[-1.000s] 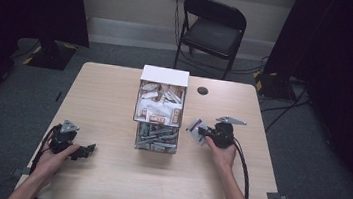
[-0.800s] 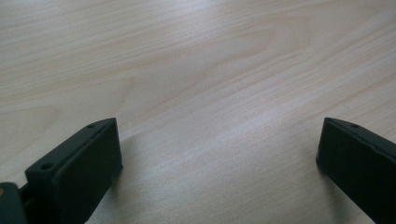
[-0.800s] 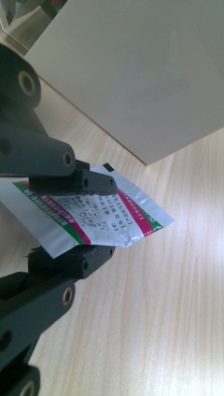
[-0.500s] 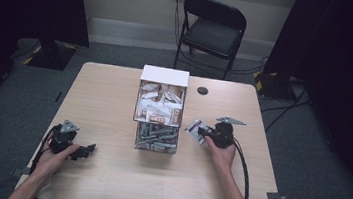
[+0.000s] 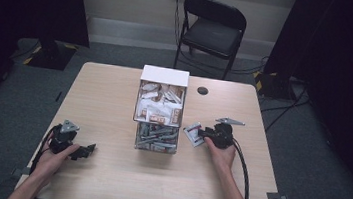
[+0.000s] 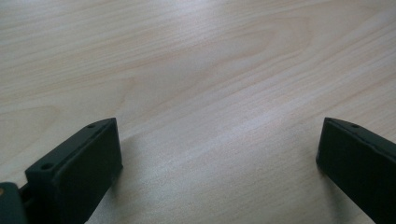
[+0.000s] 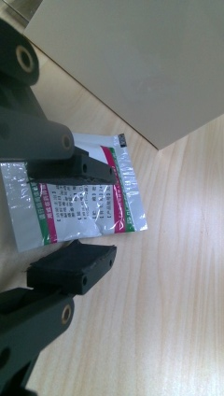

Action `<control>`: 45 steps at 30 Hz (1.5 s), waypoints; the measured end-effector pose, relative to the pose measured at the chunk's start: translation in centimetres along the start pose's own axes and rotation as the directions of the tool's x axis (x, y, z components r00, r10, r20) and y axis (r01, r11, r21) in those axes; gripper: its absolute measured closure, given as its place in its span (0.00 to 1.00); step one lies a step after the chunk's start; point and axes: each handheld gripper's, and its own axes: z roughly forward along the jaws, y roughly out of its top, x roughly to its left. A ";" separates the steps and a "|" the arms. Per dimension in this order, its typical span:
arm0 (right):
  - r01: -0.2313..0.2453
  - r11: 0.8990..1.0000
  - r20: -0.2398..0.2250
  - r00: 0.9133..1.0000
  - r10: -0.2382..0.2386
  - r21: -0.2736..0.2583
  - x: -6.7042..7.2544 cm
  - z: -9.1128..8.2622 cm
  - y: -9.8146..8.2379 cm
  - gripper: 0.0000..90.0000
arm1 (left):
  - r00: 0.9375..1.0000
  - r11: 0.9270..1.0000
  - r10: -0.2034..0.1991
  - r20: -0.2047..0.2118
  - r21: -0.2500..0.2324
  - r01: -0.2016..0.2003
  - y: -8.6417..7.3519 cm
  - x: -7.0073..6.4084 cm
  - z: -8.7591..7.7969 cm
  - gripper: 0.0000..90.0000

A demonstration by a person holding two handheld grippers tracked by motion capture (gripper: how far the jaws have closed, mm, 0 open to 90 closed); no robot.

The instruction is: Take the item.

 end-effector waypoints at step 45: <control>0.022 0.995 0.015 1.000 -0.020 -0.096 0.9 -12.4 -0.3 0.23 | 1.000 1.000 0.001 0.000 0.000 -0.001 0.0 0.0 0.0 0.00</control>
